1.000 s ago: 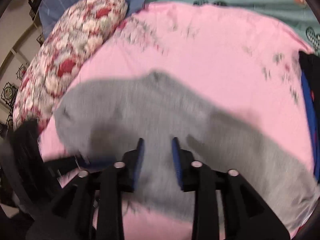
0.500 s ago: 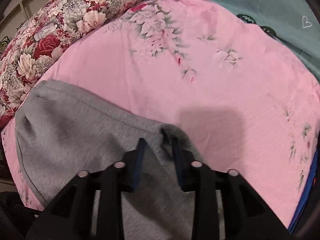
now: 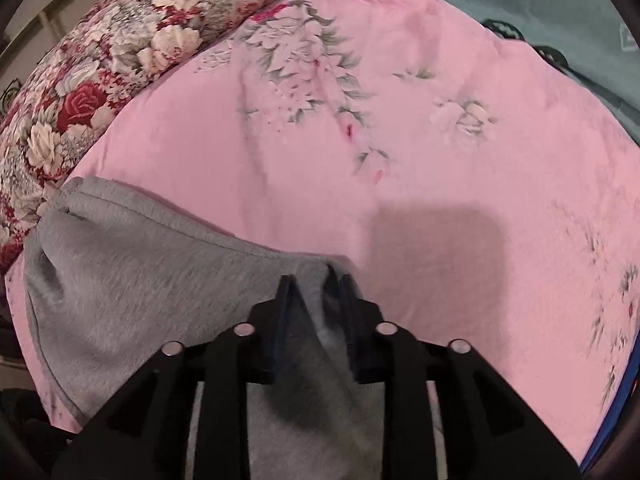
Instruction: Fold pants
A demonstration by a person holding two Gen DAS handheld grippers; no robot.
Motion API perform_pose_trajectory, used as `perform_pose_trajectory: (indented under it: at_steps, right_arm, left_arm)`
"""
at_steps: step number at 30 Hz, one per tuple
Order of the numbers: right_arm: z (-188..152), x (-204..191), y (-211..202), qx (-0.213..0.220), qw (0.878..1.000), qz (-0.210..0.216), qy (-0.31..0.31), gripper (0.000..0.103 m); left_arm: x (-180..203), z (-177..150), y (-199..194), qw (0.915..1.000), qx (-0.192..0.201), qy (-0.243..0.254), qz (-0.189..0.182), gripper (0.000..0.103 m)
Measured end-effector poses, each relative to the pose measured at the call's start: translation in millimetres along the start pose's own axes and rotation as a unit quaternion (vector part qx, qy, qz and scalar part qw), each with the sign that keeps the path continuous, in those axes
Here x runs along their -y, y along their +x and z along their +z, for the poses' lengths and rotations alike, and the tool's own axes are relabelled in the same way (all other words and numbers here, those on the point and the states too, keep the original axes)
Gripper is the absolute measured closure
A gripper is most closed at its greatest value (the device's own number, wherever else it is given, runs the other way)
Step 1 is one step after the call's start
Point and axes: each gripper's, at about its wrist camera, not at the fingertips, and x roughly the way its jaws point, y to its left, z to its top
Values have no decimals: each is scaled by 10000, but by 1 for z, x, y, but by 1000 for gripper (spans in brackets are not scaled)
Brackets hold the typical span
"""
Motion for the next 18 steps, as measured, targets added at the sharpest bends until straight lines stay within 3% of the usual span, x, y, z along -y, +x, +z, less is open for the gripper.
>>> perform_pose_trajectory:
  at_steps: [3, 6, 8, 10, 11, 12, 13, 14, 16, 18]
  right_arm:
    - [-9, 18, -47, 353, 9981, -165, 467, 61]
    - [-41, 41, -105, 805, 9900, -444, 1068, 45]
    - [-71, 49, -124, 764, 9860, -735, 1290, 45]
    - [-106, 45, -131, 630, 9865, -708, 1337, 45]
    - [-123, 40, -133, 565, 9875, -601, 1344, 47]
    - [-145, 34, -132, 491, 9878, -484, 1399, 54]
    - [-162, 26, -130, 427, 9873, -450, 1461, 64]
    - [-176, 20, -128, 360, 9868, -429, 1516, 87]
    - [-201, 7, -124, 335, 9856, -288, 1634, 93]
    - [-214, -2, -118, 368, 9831, -188, 1782, 93]
  left_arm:
    - [-3, 18, -10, 9998, -85, -185, 43, 48]
    - [-3, 49, -28, 9978, 201, -249, 587, 45]
    - [-8, 77, -27, 9951, 205, -429, 863, 45]
    - [-15, 105, -14, 9943, 81, -566, 905, 49]
    - [-19, 119, -4, 9938, -19, -618, 922, 59]
    - [-23, 133, 14, 9931, -240, -615, 964, 81]
    - [-26, 141, 30, 9921, -438, -564, 1032, 91]
    - [-29, 149, 46, 9899, -638, -468, 1180, 97]
    - [-35, 160, 77, 9813, -850, -336, 1692, 98]
    - [-41, 163, 88, 9810, -753, -315, 1758, 98]
